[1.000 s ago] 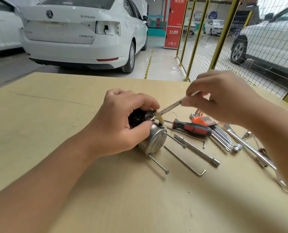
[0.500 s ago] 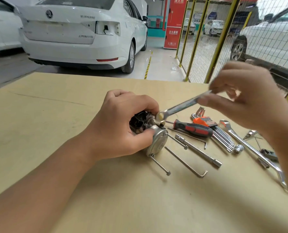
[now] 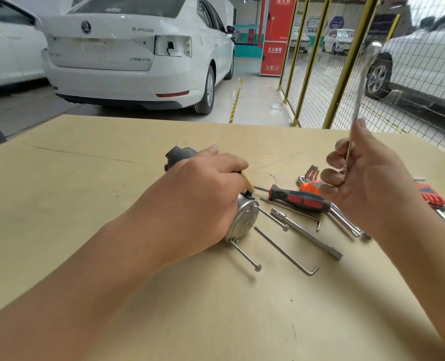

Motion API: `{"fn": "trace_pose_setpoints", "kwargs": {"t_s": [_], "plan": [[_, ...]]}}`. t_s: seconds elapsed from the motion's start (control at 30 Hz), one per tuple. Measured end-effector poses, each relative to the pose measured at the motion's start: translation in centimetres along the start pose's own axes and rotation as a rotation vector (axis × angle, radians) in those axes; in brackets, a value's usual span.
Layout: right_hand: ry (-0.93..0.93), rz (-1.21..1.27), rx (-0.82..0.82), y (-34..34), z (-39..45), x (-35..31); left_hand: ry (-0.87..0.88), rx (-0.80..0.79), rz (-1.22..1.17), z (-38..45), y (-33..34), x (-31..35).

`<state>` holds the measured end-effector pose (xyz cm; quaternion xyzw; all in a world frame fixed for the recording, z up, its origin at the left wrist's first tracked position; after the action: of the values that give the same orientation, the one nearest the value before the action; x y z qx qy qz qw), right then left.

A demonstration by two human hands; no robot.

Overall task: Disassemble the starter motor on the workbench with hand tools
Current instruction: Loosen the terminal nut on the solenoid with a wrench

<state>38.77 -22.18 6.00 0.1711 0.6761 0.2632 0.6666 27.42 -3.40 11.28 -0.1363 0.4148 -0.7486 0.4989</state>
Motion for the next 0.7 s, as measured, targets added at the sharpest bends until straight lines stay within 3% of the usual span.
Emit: {"fn": "trace_pose_setpoints", "kwargs": {"t_s": [0.27, 0.4, 0.5, 0.7], "plan": [[0.018, -0.144, -0.175, 3.8, -1.8, 1.9, -0.036, 0.057, -0.034, 0.1, -0.1, -0.2], [-0.081, -0.257, -0.117, 3.9, -2.0, 2.2, 0.007, 0.077, -0.224, -0.1, -0.5, -1.4], [-0.127, -0.346, -0.090, 4.1, -2.4, 2.1, -0.038, 0.064, -0.226, -0.3, -0.3, -2.8], [-0.065, -0.151, -0.335, 5.9, -3.1, 1.9, -0.167, -0.096, -0.218, -0.5, 1.3, -3.6]]}}
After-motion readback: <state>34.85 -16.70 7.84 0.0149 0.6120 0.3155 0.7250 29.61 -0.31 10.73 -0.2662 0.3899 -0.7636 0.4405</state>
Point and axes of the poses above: each hand's wrist, its own z-axis towards the middle knuckle, its own y-axis out of the palm, x = y × z, the point moved 10 cm from there along z, towards the middle knuckle, and after that the axes turned 14 degrees about z, right-handed, at the moved point
